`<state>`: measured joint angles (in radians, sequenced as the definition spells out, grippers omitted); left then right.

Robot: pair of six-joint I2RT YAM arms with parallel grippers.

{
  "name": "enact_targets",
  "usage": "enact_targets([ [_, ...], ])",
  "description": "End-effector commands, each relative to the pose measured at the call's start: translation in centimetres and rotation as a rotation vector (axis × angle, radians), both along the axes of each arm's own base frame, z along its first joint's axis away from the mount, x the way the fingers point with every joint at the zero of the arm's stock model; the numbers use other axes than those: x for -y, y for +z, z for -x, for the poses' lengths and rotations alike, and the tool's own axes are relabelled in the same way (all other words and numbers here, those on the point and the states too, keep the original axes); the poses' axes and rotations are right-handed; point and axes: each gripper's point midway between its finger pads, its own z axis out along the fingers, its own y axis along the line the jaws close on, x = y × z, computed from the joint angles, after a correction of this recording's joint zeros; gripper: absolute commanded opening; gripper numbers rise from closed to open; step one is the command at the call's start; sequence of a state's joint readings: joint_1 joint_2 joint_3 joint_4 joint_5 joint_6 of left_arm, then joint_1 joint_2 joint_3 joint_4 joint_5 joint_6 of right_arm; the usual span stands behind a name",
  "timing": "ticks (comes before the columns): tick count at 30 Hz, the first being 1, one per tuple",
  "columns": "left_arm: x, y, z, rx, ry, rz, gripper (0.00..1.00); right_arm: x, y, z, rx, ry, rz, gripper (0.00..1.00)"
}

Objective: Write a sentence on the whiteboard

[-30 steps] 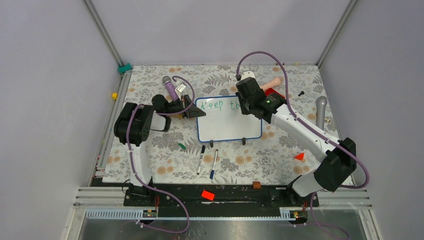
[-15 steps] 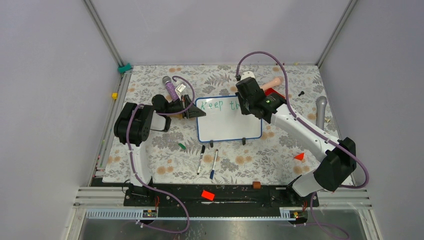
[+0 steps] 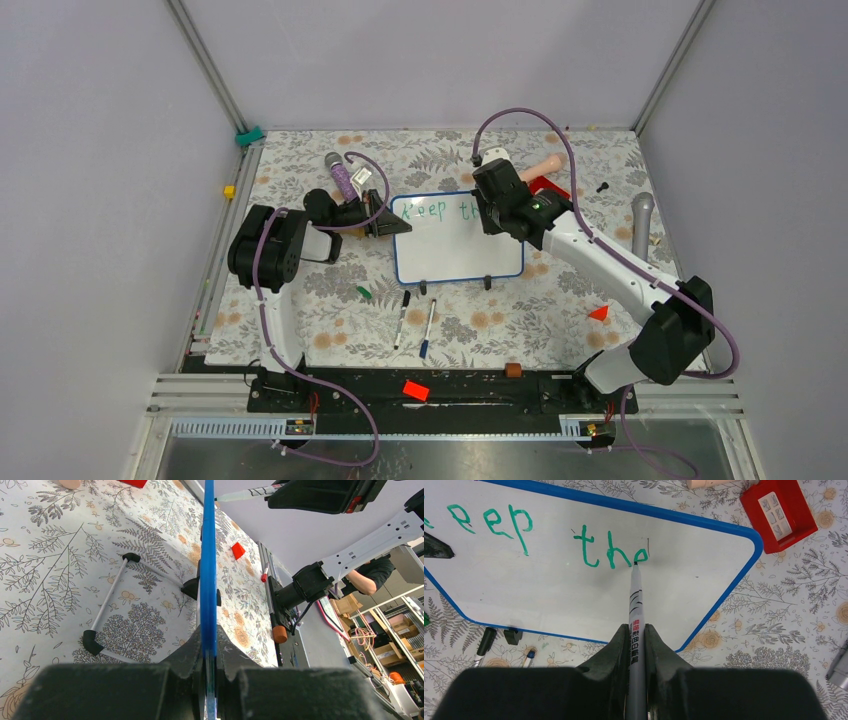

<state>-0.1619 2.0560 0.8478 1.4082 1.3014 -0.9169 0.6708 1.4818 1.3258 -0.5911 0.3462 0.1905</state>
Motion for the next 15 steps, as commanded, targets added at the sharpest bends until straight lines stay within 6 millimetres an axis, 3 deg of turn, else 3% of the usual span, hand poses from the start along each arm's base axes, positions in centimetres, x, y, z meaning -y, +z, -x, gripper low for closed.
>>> enact_targets([
  [1,0.2,2.0,1.0,0.115,-0.033,0.011,0.0,0.7,0.4,-0.1,0.017,-0.021,-0.004,0.0],
  [15,0.2,2.0,1.0,0.116,-0.033,0.011,0.0,1.8,0.8,0.0,0.021,-0.047,0.03,0.0],
])
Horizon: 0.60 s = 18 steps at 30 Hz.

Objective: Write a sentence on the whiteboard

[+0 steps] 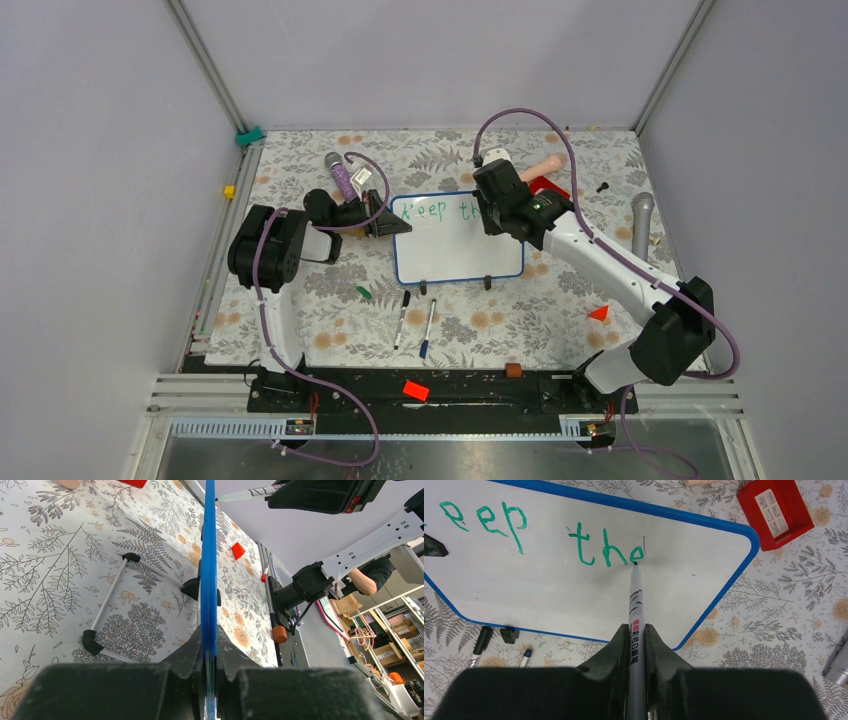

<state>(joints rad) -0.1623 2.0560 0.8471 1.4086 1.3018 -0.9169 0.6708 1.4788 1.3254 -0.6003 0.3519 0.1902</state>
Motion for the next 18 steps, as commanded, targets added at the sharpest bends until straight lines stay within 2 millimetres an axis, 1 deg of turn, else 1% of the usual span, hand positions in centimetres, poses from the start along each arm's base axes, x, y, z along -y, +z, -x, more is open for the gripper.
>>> enact_targets([
  [1,0.2,2.0,1.0,0.115,-0.033,0.01,0.0,1.6,0.8,-0.1,0.024,-0.043,0.024,0.0],
  [8,0.2,2.0,0.9,0.114,-0.031,0.011,0.0,2.0,1.3,-0.3,0.034,-0.057,0.024,0.0],
  [13,0.2,2.0,0.9,0.114,-0.03,0.011,0.0,2.2,2.3,-0.5,0.057,-0.067,0.011,0.0],
  [18,0.2,2.1,0.9,0.115,-0.027,0.012,0.0,1.6,3.7,0.1,0.081,-0.034,-0.052,0.0],
])
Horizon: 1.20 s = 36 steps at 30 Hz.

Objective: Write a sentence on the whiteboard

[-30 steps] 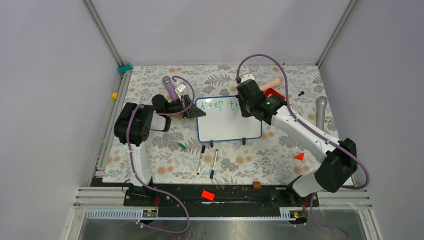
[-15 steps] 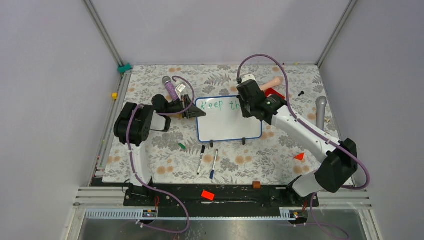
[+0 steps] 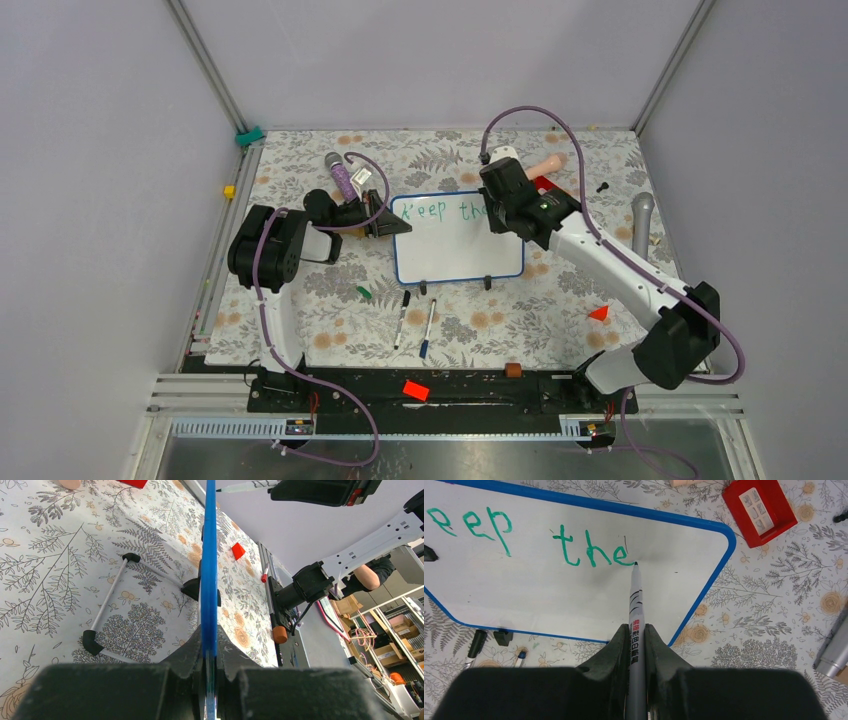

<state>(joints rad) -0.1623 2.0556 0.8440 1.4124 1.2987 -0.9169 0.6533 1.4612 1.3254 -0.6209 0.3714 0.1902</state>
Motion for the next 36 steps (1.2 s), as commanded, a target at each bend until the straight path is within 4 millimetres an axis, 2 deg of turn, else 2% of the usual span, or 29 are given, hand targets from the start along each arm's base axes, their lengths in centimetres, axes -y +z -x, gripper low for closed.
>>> enact_targets([
  [1,0.2,2.1,0.9,0.114,-0.029,0.011,0.0,0.3,3.6,0.2,0.085,-0.001,-0.079,0.0],
  [9,0.2,2.2,0.6,0.119,0.002,0.017,0.0,-0.7,6.0,0.9,0.164,0.047,-0.202,0.0],
  [22,0.1,2.4,-1.0,0.116,0.124,0.038,0.0,-1.7,6.2,1.7,0.158,0.082,-0.278,0.0],
  [31,0.0,2.6,-0.9,0.128,0.162,0.04,0.01,-2.5,6.0,2.4,0.137,0.086,-0.356,0.0],
  [35,-0.1,2.6,-0.8,0.13,0.164,0.04,0.22,-2.8,5.7,2.6,0.12,0.085,-0.372,0.0],
  [36,-0.1,2.6,-0.7,0.131,0.156,0.038,0.35,-2.9,5.6,2.7,0.117,0.085,-0.375,0.0],
])
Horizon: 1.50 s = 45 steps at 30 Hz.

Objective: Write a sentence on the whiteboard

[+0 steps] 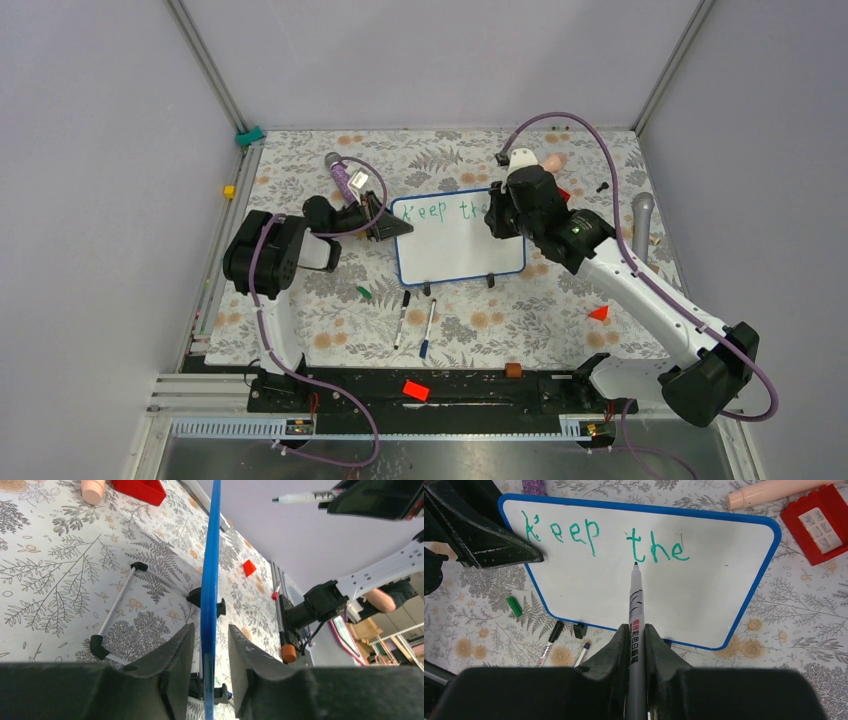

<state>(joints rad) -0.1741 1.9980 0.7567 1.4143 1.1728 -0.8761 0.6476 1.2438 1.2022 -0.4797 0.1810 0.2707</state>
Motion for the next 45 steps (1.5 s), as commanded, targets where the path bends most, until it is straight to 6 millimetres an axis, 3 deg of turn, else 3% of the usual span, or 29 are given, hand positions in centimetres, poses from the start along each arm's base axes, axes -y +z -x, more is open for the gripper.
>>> enact_targets([
  [1,-0.1,2.4,-0.4,0.128,0.033,0.017,0.45,-0.6,1.3,0.1,0.021,0.001,-0.075,0.0],
  [5,-0.2,2.5,0.2,0.148,0.023,0.012,0.61,-0.2,1.1,0.3,0.024,-0.011,-0.068,0.0],
  [12,-0.2,3.0,0.9,0.174,0.0,0.007,0.71,0.7,0.8,0.9,0.023,-0.03,-0.061,0.0],
  [16,-0.3,3.1,1.2,0.177,-0.008,0.005,0.69,1.1,0.9,1.2,0.021,-0.036,-0.056,0.0],
  [22,-0.9,3.1,1.0,0.175,0.012,0.004,0.49,1.6,0.5,1.8,0.017,-0.042,-0.051,0.0],
  [24,-1.1,3.1,1.0,0.175,0.016,0.002,0.47,1.6,0.3,1.9,0.007,-0.041,-0.046,0.0],
  [31,-1.3,3.1,1.5,0.175,-0.021,-0.004,0.72,1.5,-0.1,2.3,-0.004,-0.036,-0.064,0.0],
  [32,-1.3,3.2,1.6,0.178,-0.023,-0.004,0.9,1.5,-0.1,2.3,-0.005,-0.036,-0.067,0.0],
  [33,-1.3,3.2,1.5,0.178,-0.025,-0.005,0.98,1.6,-0.3,2.3,-0.007,-0.04,-0.064,0.0],
  [45,-2.0,3.2,0.6,0.165,0.022,-0.003,0.99,1.4,-0.1,2.6,-0.012,-0.043,-0.087,0.0],
])
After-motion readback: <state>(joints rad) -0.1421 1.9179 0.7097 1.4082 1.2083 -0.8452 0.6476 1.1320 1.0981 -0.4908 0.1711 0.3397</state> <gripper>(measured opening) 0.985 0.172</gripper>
